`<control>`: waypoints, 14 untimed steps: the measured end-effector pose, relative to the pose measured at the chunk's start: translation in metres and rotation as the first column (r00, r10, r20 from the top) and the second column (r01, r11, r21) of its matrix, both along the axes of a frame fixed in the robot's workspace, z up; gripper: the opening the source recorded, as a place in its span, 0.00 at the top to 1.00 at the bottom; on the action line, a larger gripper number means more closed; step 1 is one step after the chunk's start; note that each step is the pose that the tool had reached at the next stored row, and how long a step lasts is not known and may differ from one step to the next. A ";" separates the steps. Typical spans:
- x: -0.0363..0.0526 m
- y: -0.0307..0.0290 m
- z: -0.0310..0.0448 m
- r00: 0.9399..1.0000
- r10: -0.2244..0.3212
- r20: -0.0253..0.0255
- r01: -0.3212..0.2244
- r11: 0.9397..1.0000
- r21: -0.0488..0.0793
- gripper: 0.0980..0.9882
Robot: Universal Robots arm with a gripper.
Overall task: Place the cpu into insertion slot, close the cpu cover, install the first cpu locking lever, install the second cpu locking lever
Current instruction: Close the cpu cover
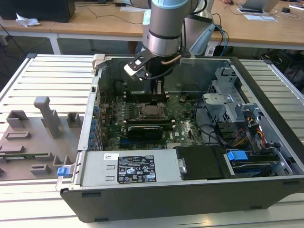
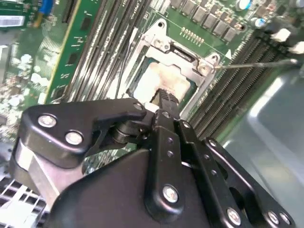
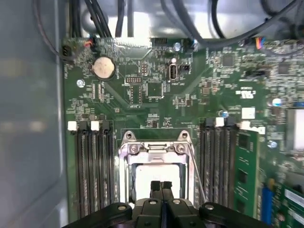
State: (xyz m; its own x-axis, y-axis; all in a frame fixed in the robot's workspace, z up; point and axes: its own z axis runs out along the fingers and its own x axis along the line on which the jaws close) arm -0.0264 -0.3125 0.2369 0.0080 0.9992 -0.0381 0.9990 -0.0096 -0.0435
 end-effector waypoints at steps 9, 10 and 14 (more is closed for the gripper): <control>0.0000 0.0000 0.0191 1.000 0.000 0.000 0.000 1.000 -0.001 0.99; 0.0000 0.0000 0.0191 1.000 0.000 0.000 0.000 1.000 -0.001 0.99; 0.0000 0.0000 0.0257 1.000 0.000 0.000 0.000 1.000 -0.001 0.99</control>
